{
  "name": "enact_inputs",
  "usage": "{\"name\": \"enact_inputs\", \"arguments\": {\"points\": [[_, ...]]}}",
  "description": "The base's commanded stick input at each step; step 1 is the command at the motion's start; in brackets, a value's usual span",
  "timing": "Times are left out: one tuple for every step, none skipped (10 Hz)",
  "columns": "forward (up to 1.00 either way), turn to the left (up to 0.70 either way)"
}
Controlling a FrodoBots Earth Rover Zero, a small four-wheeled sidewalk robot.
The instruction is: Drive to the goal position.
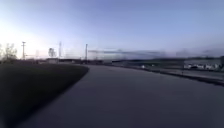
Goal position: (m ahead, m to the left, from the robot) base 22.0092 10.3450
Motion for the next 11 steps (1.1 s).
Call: {"name": "enact_inputs", "arguments": {"points": [[1.00, 0.01], [1.00, 0.01], [1.00, 0.01], [1.00, 0.01], [1.00, 0.01], [1.00, 0.01], [1.00, 0.01], [1.00, 0.01], [1.00, 0.01], [1.00, 0.01], [1.00, 0.01]]}}
